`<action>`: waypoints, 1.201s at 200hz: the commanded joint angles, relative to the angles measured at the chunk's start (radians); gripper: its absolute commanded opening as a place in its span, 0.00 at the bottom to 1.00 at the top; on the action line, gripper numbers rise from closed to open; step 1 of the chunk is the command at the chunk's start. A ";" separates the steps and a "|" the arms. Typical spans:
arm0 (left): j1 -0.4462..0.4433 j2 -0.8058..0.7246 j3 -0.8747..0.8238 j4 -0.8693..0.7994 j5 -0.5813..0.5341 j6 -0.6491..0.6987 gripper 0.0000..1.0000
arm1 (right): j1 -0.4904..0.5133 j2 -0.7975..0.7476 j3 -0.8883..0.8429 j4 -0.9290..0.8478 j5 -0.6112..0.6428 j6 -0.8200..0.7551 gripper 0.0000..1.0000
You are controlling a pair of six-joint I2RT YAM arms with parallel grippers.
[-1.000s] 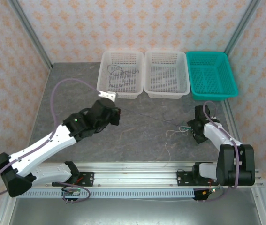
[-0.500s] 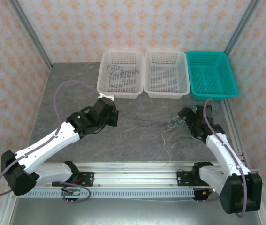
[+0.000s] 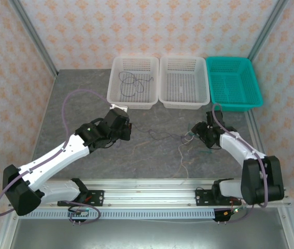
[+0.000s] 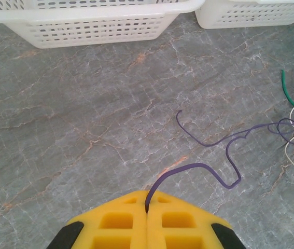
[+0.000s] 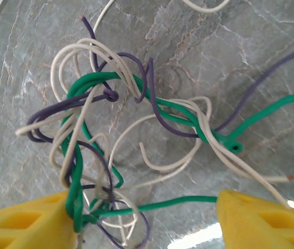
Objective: Untangle the cables
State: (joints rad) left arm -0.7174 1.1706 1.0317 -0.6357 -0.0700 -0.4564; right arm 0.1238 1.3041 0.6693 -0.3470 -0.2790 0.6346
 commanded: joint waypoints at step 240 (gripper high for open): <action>0.741 -0.183 0.039 -0.002 0.574 -0.011 0.00 | -0.050 -0.025 0.105 -0.156 0.027 0.001 0.62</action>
State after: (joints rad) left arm 0.0620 1.0069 1.0229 -0.6861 0.5404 -0.5030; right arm 0.0463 1.3205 0.7036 -0.3763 -0.4191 0.6891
